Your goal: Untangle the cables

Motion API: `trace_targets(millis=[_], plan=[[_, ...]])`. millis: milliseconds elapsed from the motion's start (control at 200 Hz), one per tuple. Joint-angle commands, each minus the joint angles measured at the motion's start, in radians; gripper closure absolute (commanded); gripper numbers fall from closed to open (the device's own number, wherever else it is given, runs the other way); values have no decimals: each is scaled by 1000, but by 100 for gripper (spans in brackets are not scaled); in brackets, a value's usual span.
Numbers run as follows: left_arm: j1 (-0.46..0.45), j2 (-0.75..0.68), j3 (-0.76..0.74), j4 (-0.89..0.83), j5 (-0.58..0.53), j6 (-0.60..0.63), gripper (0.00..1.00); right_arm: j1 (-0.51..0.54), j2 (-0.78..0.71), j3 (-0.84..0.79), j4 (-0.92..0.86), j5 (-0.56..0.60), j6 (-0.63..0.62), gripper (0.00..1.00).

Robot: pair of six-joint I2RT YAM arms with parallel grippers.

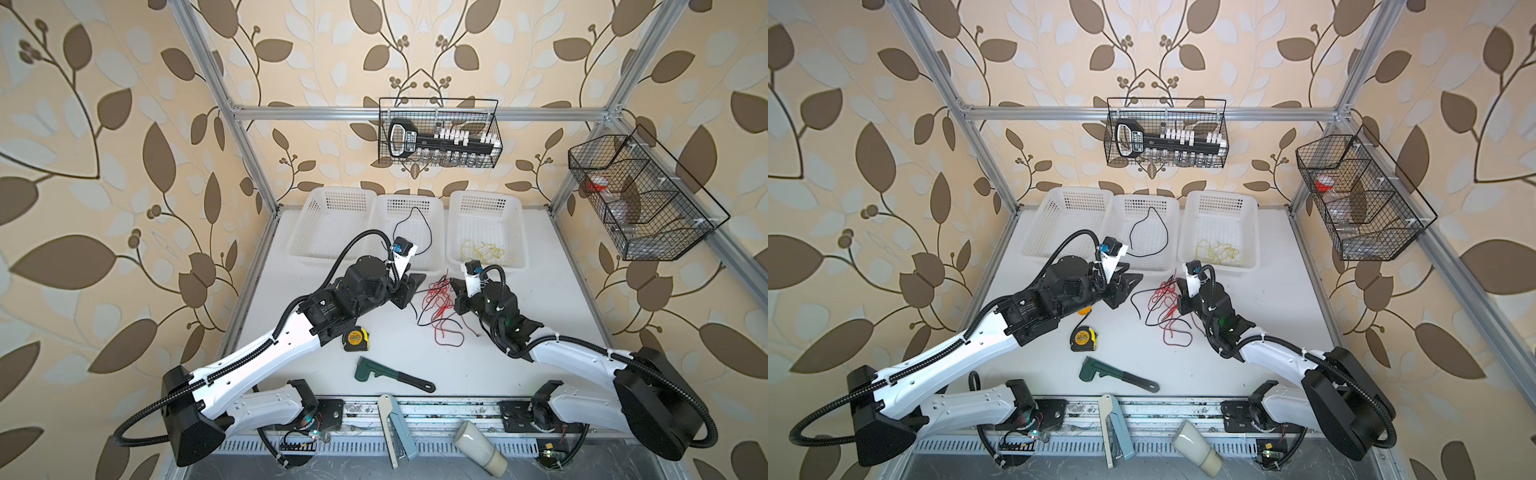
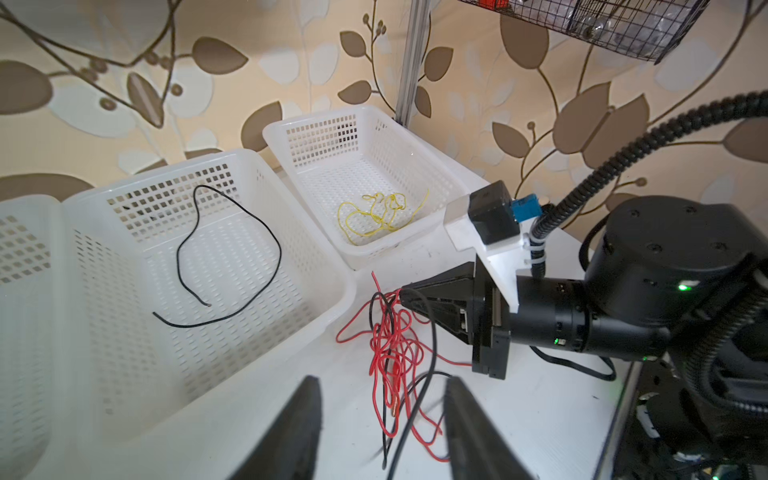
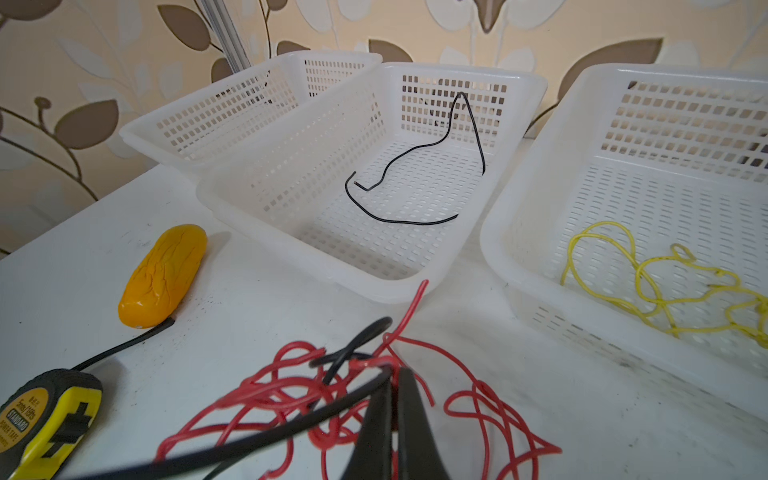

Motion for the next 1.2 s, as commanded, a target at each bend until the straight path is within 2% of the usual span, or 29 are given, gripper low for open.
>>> trace_targets(millis=[0,155,345,560,710,955,1195], plan=[[10,11,-22,68,39,8,26,-2,-31,-13,18,-8,-57,100],[16,22,-39,87,-32,6,19,-7,-49,-47,106,-54,-89,100],[67,65,-26,97,-58,-52,19,-6,-74,-134,354,-125,-159,100],[158,135,-16,159,104,-121,26,-5,-92,-86,307,-241,-250,100],[169,187,-10,190,192,-119,30,-1,-110,-84,315,-311,-300,100],[178,251,-2,253,354,-135,38,6,-111,-63,290,-338,-342,100],[179,285,-10,235,384,-125,48,9,-105,-49,282,-354,-348,100]])
